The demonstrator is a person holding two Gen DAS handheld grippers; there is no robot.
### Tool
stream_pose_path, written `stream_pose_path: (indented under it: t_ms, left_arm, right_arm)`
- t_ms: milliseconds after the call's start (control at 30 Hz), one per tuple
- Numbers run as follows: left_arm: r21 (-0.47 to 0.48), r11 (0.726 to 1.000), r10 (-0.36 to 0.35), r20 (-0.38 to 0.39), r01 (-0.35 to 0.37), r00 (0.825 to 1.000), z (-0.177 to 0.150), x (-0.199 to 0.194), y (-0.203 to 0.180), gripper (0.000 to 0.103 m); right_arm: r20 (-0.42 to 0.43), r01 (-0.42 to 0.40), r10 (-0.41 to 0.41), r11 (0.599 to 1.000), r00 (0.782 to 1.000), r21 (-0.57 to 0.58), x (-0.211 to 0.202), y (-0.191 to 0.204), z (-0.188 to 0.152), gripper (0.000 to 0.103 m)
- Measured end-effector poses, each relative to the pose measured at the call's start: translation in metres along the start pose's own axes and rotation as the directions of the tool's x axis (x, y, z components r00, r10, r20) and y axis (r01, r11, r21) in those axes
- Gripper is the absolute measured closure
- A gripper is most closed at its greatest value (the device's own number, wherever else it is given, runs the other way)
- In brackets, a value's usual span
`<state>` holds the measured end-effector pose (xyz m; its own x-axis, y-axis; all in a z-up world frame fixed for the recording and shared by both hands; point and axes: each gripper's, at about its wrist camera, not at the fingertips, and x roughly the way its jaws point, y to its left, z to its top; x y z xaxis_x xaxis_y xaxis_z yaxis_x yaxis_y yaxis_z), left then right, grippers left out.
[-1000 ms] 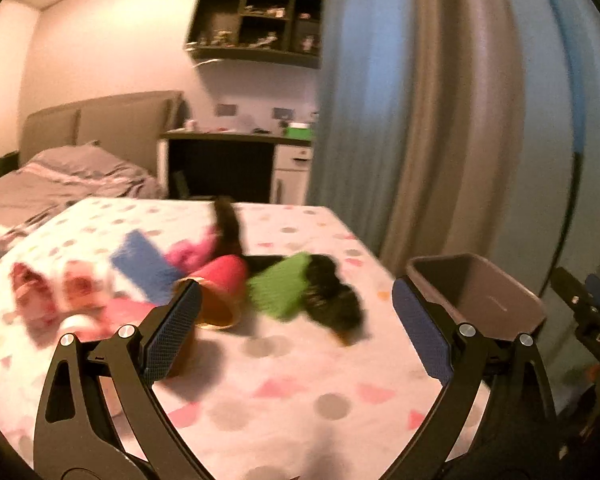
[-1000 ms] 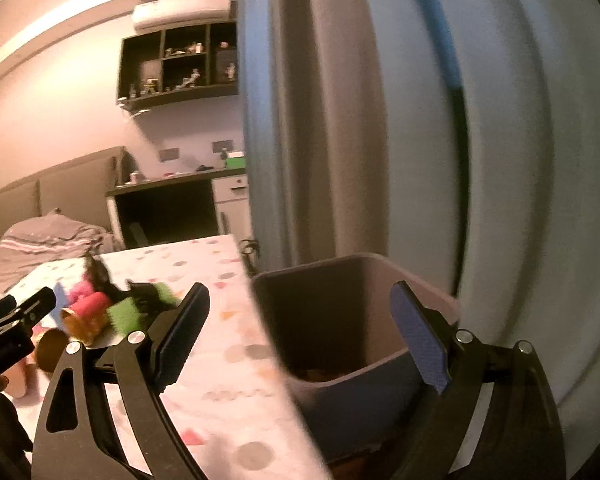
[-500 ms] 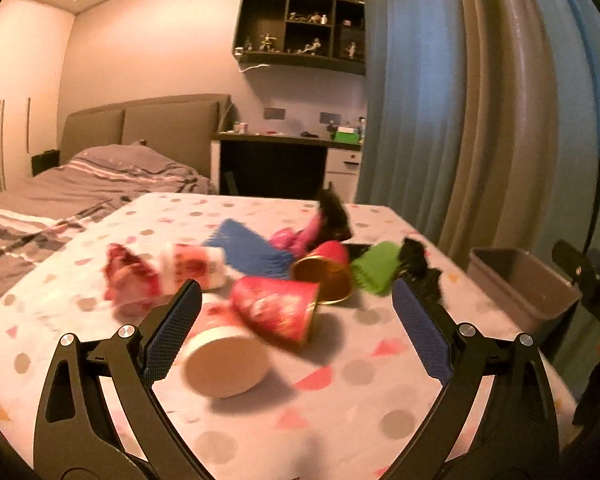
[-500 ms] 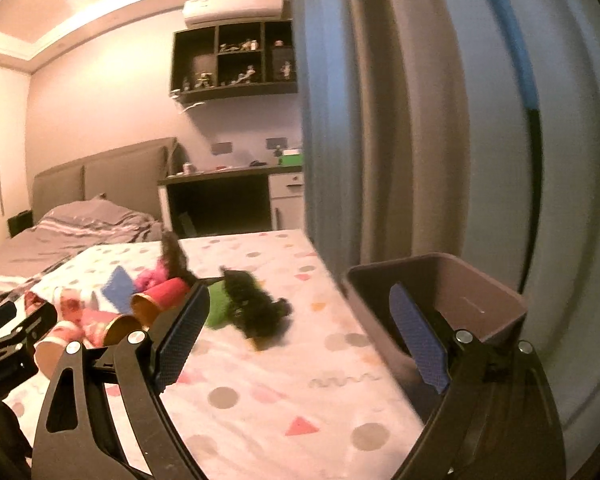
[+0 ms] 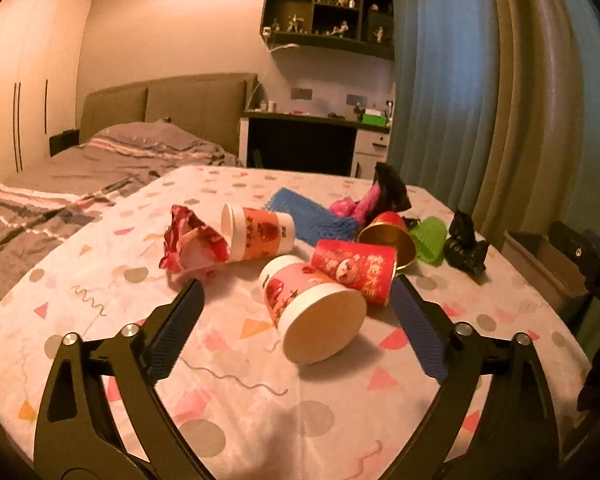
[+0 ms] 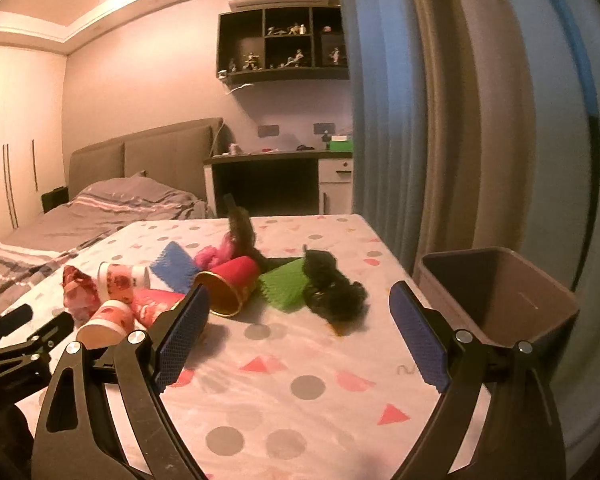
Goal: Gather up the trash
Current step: 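Move both open grippers back to the trash pile, then grasp the white paper cup with the left gripper while the right grasps the red cup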
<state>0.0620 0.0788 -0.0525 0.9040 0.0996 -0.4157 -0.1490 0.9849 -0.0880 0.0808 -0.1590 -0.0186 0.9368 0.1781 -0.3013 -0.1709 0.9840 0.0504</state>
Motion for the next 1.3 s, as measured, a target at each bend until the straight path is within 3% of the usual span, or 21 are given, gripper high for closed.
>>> stream_pose_path:
  t_ms: [467,600,700,1000,1300]
  left_arm:
    - [-0.012,1.000,-0.005,-0.164,0.003,0.986,-0.001,0.035,0.012,0.059]
    - [-0.046,0.999,-0.026,-0.185,0.018,0.982,-0.001,0.039,0.018,0.089]
    - [-0.070,0.997,-0.035,-0.177,0.023,0.984,0.000,0.040,0.024,0.099]
    - [-0.116,0.992,-0.053,-0.121,0.039,0.991,0.004,0.033,0.043,0.101]
    - [-0.153,0.986,-0.070,-0.055,0.061,0.996,0.015,0.017,0.061,0.101]
  right_arm:
    - [-0.070,-0.089,0.086,0.995,0.994,-0.035,0.028,0.040,-0.005,0.015]
    - [-0.111,-0.124,0.118,0.991,0.987,-0.049,0.040,0.055,-0.009,0.021]
    - [-0.139,-0.144,0.134,0.988,0.981,-0.063,0.049,0.065,-0.012,0.027]
    - [-0.249,-0.216,0.199,0.975,0.948,-0.045,0.080,0.088,-0.019,0.048]
    - [-0.384,-0.289,0.283,0.956,0.879,0.044,0.114,0.099,-0.024,0.065]
